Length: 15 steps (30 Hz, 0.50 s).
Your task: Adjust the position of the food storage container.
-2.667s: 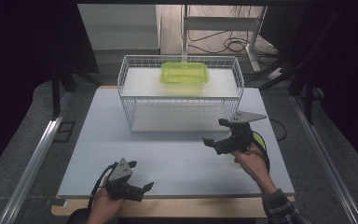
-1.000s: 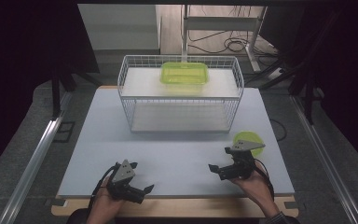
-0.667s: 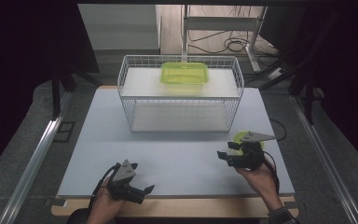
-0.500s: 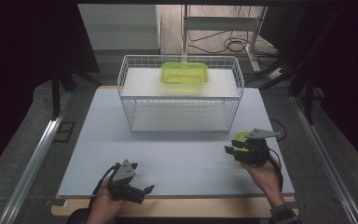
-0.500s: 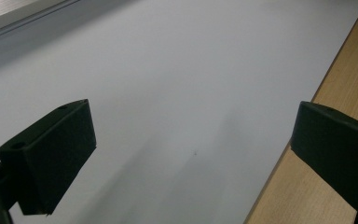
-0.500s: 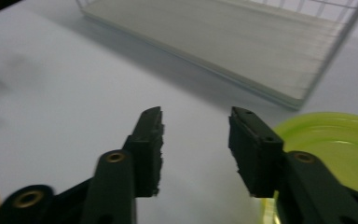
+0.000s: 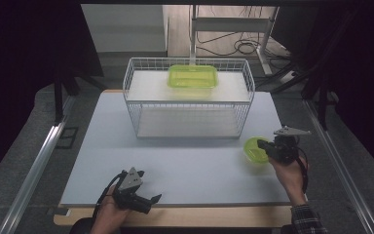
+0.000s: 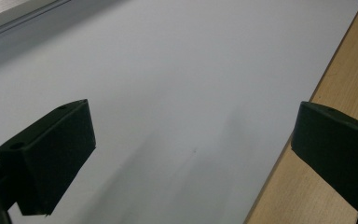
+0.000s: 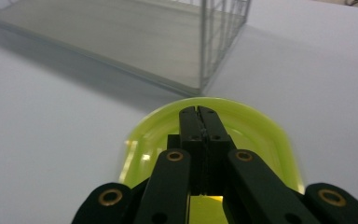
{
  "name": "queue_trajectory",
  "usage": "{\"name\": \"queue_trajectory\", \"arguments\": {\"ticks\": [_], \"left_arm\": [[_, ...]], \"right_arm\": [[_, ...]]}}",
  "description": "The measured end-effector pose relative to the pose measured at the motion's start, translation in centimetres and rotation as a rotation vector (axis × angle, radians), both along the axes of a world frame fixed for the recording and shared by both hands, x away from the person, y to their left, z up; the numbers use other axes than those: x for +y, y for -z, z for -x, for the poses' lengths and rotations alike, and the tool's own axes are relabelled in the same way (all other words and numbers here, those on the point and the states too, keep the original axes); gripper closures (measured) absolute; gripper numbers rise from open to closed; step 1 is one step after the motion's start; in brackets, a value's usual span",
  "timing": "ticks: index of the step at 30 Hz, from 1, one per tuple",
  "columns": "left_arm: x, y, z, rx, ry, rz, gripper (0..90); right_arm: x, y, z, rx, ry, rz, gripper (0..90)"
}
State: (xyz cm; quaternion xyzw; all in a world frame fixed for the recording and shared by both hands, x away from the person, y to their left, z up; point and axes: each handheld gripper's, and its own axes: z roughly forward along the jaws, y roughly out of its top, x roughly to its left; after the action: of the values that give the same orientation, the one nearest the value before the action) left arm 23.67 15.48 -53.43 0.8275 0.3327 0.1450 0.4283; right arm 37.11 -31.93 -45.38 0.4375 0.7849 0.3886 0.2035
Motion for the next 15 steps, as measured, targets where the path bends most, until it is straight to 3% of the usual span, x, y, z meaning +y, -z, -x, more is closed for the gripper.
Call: {"name": "queue_trajectory", "arguments": {"ticks": [15], "left_arm": [[-0.1, 0.1, 0.0, 0.009, 0.005, -0.010, 0.0]], "right_arm": [[-4.2, 1.1, -1.3, -0.028, 0.138, 0.089, 89.3]]}}
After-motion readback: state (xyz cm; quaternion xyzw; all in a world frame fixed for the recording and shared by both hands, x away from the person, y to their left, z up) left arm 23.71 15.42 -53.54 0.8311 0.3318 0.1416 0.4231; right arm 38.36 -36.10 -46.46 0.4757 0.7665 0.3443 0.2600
